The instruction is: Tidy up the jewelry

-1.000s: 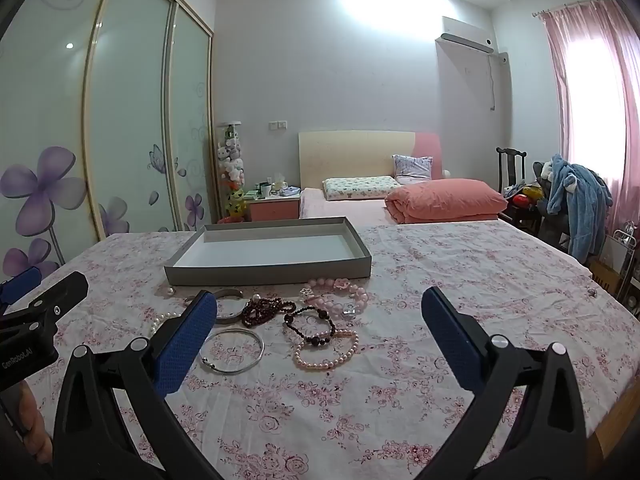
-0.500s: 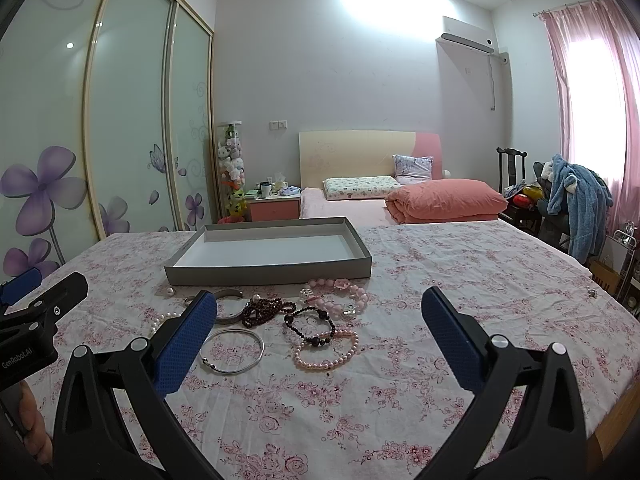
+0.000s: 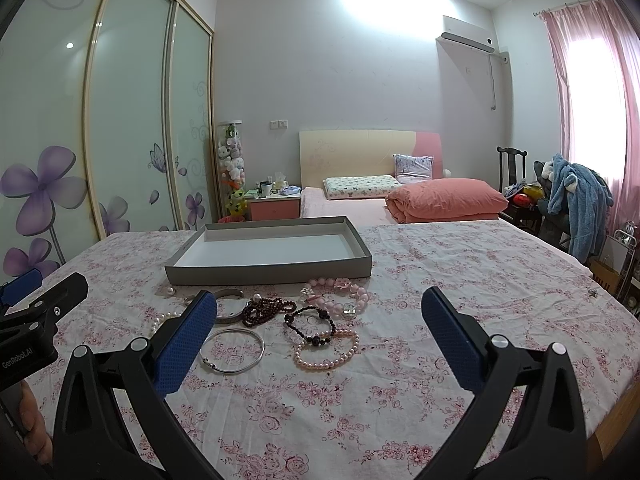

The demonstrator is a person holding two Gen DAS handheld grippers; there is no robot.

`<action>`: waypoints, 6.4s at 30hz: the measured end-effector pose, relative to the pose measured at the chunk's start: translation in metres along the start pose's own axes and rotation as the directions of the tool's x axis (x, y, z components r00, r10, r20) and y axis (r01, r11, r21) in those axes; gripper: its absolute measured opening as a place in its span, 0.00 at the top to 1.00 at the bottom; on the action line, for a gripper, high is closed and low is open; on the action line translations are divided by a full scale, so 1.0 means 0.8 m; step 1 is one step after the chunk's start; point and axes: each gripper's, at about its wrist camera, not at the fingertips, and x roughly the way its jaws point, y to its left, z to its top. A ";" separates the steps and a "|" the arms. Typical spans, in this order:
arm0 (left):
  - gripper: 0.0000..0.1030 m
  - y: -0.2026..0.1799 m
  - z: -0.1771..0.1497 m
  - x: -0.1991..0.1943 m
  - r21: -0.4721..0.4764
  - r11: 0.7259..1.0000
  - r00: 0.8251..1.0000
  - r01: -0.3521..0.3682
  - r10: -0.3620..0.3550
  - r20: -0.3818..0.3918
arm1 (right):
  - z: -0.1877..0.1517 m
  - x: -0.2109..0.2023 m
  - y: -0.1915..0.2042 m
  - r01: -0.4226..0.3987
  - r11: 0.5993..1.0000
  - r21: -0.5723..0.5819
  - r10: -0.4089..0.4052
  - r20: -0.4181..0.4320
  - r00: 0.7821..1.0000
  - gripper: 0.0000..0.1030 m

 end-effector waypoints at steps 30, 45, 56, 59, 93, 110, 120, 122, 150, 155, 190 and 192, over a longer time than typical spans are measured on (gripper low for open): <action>0.04 -0.006 -0.007 -0.002 -0.001 1.000 1.000 0.003 -0.003 -0.007 | 0.000 0.000 -0.002 -0.001 1.000 0.004 0.001 -0.004 1.000 0.02; 0.04 -0.007 -0.010 0.001 -0.002 1.000 1.000 0.002 -0.002 -0.009 | -0.001 0.000 -0.002 -0.001 1.000 0.006 0.001 -0.005 1.000 0.02; 0.04 -0.010 -0.016 0.002 -0.001 1.000 1.000 0.002 -0.002 -0.021 | -0.002 0.001 -0.002 0.002 1.000 0.005 -0.002 -0.010 1.000 0.02; 0.04 -0.008 -0.016 0.007 0.001 1.000 0.999 -0.007 0.007 -0.049 | -0.010 0.011 -0.008 0.004 1.000 0.007 -0.003 -0.049 0.999 0.02; 0.63 0.012 -0.043 0.179 0.005 1.000 0.844 0.004 -0.001 -0.537 | -0.045 0.157 -0.042 0.023 1.000 0.001 -0.019 -0.538 0.843 0.93; 0.90 0.028 -0.017 0.159 -0.028 0.999 0.898 0.021 -0.031 -0.438 | -0.006 0.131 -0.047 -0.032 0.997 0.075 0.061 -0.424 0.904 0.94; 0.90 0.016 0.013 0.128 -0.041 0.995 0.945 0.092 -0.100 -0.312 | 0.026 0.115 -0.034 -0.122 0.988 0.097 0.148 -0.329 0.933 0.94; 0.90 0.014 0.017 0.126 -0.043 0.994 0.948 0.101 -0.109 -0.300 | 0.027 0.115 -0.031 -0.129 0.987 0.092 0.152 -0.328 0.932 0.94; 0.90 -0.032 0.085 0.144 0.069 0.989 0.974 0.134 -0.119 -0.192 | 0.077 0.126 0.014 -0.166 0.986 0.002 0.164 -0.168 0.972 0.94; 0.90 -0.033 0.114 0.169 0.065 0.989 0.979 0.135 -0.122 -0.165 | 0.099 0.147 0.014 -0.155 0.988 0.002 0.154 -0.117 0.981 0.94; 0.72 -0.015 0.111 0.364 -0.002 0.998 0.957 0.062 -0.060 -0.285 | 0.089 0.348 -0.015 -0.087 0.986 0.142 0.133 -0.356 0.925 0.67; 0.72 -0.009 0.113 0.358 -0.008 0.999 0.960 0.050 -0.050 -0.277 | 0.091 0.340 -0.019 -0.080 0.988 0.130 0.121 -0.339 0.933 0.67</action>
